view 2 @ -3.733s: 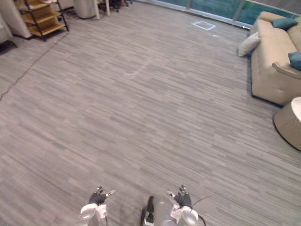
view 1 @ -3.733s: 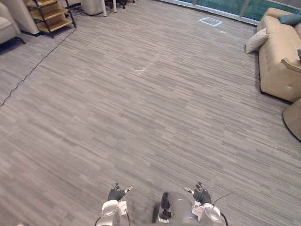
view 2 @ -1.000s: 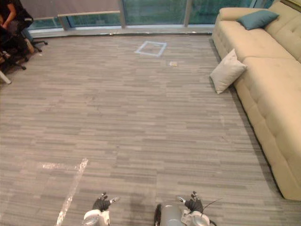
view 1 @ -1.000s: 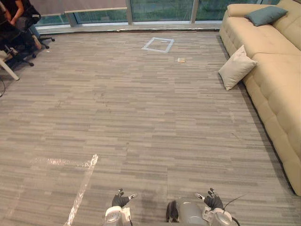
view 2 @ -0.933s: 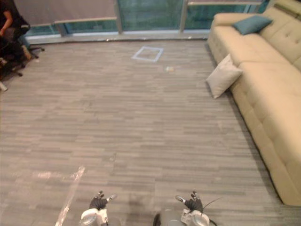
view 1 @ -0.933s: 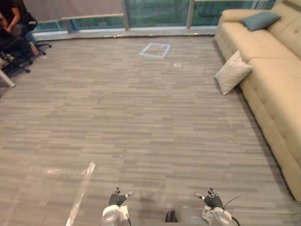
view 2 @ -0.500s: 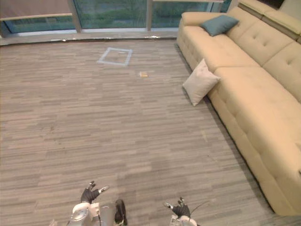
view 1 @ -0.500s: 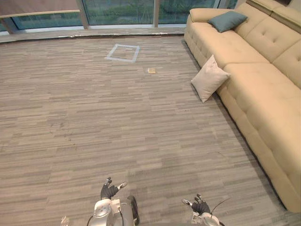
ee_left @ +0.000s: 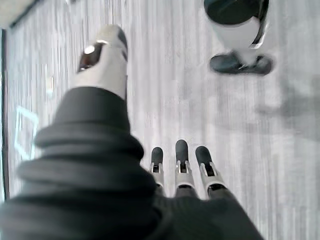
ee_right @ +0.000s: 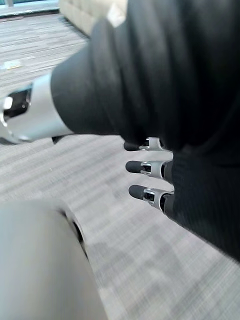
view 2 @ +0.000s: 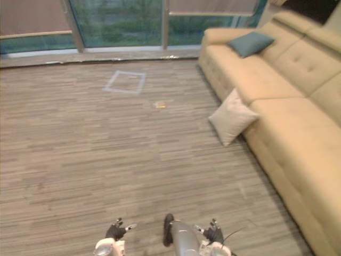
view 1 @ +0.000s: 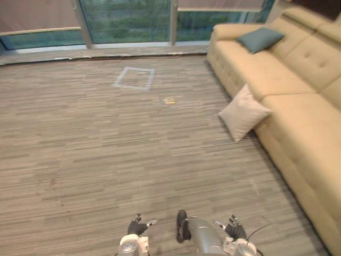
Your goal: Pick up cushions and gather them together orderly.
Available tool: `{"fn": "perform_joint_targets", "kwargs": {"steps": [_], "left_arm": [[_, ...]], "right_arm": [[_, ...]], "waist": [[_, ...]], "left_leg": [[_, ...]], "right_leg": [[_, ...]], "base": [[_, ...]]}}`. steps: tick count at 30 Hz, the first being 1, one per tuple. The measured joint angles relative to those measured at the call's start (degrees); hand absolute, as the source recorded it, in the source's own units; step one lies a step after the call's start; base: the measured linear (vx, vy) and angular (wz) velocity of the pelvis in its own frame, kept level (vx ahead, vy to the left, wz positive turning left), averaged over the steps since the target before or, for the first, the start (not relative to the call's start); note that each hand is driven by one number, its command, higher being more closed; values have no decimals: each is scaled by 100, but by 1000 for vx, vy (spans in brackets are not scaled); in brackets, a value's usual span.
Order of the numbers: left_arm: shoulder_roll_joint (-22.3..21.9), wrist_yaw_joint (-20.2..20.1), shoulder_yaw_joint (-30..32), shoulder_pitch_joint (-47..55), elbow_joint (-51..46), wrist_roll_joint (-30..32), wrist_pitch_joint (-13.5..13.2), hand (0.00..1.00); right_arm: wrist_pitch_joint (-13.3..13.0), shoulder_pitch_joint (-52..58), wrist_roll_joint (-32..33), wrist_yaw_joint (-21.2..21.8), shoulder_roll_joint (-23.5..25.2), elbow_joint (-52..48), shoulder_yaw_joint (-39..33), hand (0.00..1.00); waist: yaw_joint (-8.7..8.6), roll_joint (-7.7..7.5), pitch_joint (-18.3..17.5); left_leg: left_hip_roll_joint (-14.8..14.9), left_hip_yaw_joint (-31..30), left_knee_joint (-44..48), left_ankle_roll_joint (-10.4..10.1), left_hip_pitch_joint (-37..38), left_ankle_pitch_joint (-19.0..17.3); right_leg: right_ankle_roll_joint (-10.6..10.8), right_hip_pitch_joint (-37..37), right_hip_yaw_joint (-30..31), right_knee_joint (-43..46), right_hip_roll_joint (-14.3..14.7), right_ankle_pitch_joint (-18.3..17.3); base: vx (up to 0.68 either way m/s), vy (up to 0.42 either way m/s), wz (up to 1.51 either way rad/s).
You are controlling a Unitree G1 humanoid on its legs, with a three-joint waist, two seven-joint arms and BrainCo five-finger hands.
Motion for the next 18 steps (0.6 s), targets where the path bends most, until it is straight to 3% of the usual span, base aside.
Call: {"fn": "perform_joint_targets", "kwargs": {"steps": [1,2,3,5,7,9,11,13,15,16,17,18], "left_arm": [[-1,-4,99,1,-6,14,0,0],[7,-15,250,51,-21,10,-2,0],[8,-16,387,72,-112,0,-7,0],[51,-4,427,99,-312,-8,-30,0],[50,-9,426,137,-483,-48,-43,0],[-17,-14,460,194,-675,-53,-72,0],[-23,-11,566,193,-696,-65,-135,0],[-25,-7,635,189,-738,-66,-149,0],[-4,-1,640,183,-743,-67,-154,0],[-14,2,644,201,-730,-71,-145,0],[113,12,661,223,-724,-68,-146,0],[154,10,658,220,-720,-67,-140,0]], "right_arm": [[10,0,0,3,-9,-1,6,0],[39,-18,10,-1,-4,7,28,0],[43,-37,17,-4,10,27,68,0],[68,-32,22,-1,47,48,269,0],[76,-3,22,-1,79,46,356,0],[121,5,22,-9,83,49,381,0],[129,26,20,-31,109,53,385,0],[129,35,19,-71,150,54,390,0],[126,64,19,-99,165,53,422,0],[135,117,9,-106,198,71,452,0],[136,179,6,-107,305,75,452,0],[135,210,6,-104,351,73,459,0]], "waist": [[-14,38,16],[31,37,61],[54,77,92],[267,-78,155],[306,-121,127],[352,-111,133],[426,-121,136],[477,-166,132],[558,-185,82],[611,-182,-41],[580,-442,-176],[561,-527,-211]], "left_leg": [[158,-225,1025,-105,-457,598],[465,-321,2585,-193,-1153,697],[649,-251,3346,-132,-1526,474],[768,-8,3738,-7,-2161,14],[767,240,3146,111,-2788,-266],[608,391,1709,182,-3290,-389],[393,284,467,130,-3436,-348],[185,32,-236,88,-3523,-199],[98,5,-512,192,-3520,-20],[52,-53,-364,306,-3512,623],[-106,131,-145,423,-3505,336],[-147,217,-88,457,-3484,215]], "right_leg": [[-27,286,0,-157,76,-124],[-70,797,76,-500,294,-240],[-133,1223,153,-738,425,-297],[-200,1967,372,-1209,513,-374],[-214,2446,597,-1574,530,-474],[51,2798,896,-1735,494,-562],[262,3122,1208,-1875,463,-705],[418,3442,1521,-2013,379,-904],[569,3598,1850,-1987,307,-1133],[695,3657,2203,-1827,249,-1290],[800,3606,2347,-1577,8,-1349],[814,3531,2394,-1419,-82,-1339]], "base": [[540,-192,11],[524,-176,-16],[623,-187,-40],[449,-93,-70],[407,-37,-68],[410,41,-69],[491,150,-78],[544,239,-85],[638,348,-91],[801,437,-90],[805,431,-81],[637,340,-63]]}}
